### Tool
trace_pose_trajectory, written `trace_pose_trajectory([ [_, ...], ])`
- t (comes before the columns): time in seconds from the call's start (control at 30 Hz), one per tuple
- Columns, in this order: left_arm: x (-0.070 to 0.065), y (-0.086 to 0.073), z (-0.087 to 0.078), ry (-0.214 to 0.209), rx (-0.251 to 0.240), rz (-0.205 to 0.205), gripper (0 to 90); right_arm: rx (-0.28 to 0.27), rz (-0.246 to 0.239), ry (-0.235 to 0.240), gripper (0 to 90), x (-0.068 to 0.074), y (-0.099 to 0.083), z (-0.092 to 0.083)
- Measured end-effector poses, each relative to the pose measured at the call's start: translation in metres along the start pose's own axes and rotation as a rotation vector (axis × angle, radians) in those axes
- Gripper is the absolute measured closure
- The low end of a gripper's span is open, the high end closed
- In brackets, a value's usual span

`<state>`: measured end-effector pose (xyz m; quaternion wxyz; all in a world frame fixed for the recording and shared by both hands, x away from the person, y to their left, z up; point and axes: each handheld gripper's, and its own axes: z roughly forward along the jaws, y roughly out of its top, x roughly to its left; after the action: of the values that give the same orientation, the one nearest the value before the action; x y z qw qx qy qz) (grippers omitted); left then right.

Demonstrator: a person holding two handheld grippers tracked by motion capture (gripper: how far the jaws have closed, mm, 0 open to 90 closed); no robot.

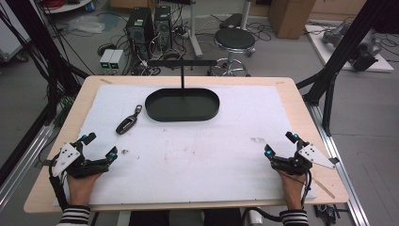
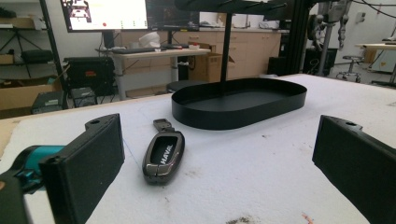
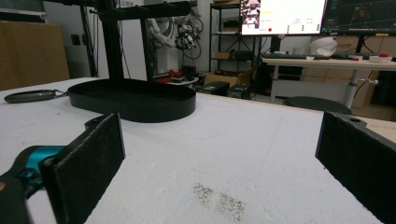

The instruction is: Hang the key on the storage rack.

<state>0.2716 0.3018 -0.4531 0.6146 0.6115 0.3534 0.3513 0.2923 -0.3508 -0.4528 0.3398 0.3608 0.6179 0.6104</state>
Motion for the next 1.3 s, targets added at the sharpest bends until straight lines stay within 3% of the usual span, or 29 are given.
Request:
trace_pose_trajectory([
  [0.63, 0.003, 0.001, 0.001, 0.010, 0.013, -0.032, 2.6, -0.004, -0.012, 0.002, 0.3, 0.000, 0.000, 0.001],
  [0.8, 0.007, 0.002, 0.002, -0.020, 0.017, -0.067, 2.6, -0.004, -0.012, 0.001, 0.3, 0.000, 0.000, 0.001],
  [0.93, 0.010, 0.014, 0.006, -0.039, 0.007, -0.047, 2.6, -0.003, -0.014, 0.000, 0.3, 0.000, 0.000, 0.001],
  [1.1, 0.015, 0.036, 0.013, -0.078, 0.034, -0.023, 2.6, -0.003, -0.011, 0.003, 0.3, 0.000, 0.000, 0.001],
  [1.3, 0.019, 0.057, 0.025, -0.099, 0.137, 0.012, 2.6, -0.001, -0.012, 0.002, 0.3, 0.000, 0.000, 0.001],
])
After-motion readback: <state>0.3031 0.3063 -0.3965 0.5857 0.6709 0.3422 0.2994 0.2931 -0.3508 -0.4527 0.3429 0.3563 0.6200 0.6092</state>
